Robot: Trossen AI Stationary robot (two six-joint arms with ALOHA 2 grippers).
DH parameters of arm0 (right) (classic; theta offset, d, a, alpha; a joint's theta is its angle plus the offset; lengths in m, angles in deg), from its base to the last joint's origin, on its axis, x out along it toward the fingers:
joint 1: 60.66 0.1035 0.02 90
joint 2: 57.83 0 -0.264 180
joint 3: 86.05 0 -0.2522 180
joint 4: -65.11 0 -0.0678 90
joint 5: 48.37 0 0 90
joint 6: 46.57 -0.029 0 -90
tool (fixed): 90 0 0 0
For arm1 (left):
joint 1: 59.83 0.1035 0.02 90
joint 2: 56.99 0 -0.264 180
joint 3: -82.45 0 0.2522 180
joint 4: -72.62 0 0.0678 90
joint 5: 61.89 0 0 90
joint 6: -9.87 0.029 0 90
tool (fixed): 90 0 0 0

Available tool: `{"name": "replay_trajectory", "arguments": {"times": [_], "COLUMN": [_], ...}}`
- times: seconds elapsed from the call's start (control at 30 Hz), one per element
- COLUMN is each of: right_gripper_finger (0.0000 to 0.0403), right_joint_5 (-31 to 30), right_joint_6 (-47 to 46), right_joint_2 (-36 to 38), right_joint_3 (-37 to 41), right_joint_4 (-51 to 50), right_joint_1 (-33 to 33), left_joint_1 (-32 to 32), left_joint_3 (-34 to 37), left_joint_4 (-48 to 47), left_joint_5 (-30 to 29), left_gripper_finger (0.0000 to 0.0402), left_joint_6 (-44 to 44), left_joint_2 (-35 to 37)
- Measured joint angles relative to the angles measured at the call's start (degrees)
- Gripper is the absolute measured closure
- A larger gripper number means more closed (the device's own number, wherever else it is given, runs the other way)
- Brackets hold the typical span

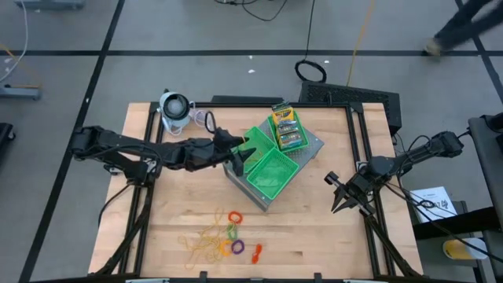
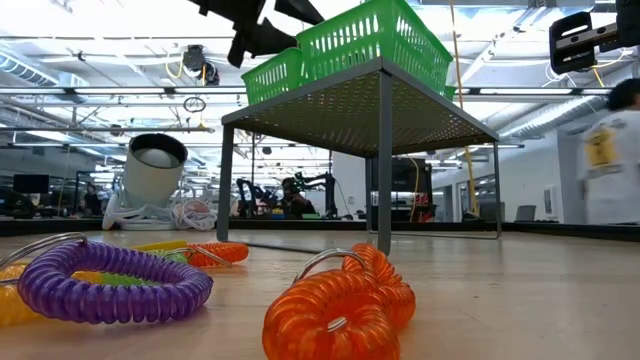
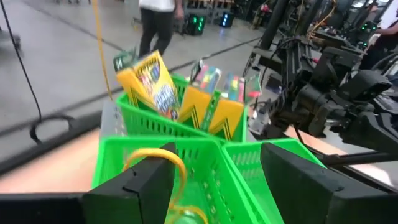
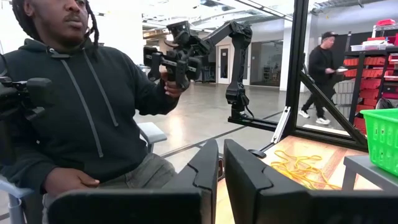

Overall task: Pick & Place Office Desk Supplies
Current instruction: Put the yellow rubber band into the top left green bin on the shelf

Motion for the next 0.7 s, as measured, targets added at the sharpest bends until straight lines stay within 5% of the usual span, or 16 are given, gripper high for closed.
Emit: {"name": "replay_trajectory", "arguments": {"times": [0.17,0.37,0.53,0.7], "right_gripper_finger": [0.0383,0.0383,0.0383,0.0383], "right_joint_5": [0.00,0.00,0.00,0.00], "right_joint_6": [0.00,-0.01,0.00,-0.01], "right_joint_2": [-0.01,-0.01,0.00,0.00], "right_joint_3": [0.01,-0.01,0.00,0.00], "right_joint_4": [-0.02,-0.02,0.00,0.00], "right_joint_1": [-0.01,-0.01,0.00,0.00], "left_joint_1": [0.68,4.79,6.12,6.22], "left_joint_3": [0.00,-5.51,-13.76,-16.46], "left_joint_4": [-1.88,-12.09,-28.72,-32.93], "left_joint_5": [1.82,15.07,14.24,13.17], "left_gripper_finger": [0.0156,0.0156,0.0156,0.0156], "left_joint_6": [-9.77,-16.58,-14.71,-13.62], "left_joint_2": [0.00,0.02,0.02,0.06]}}
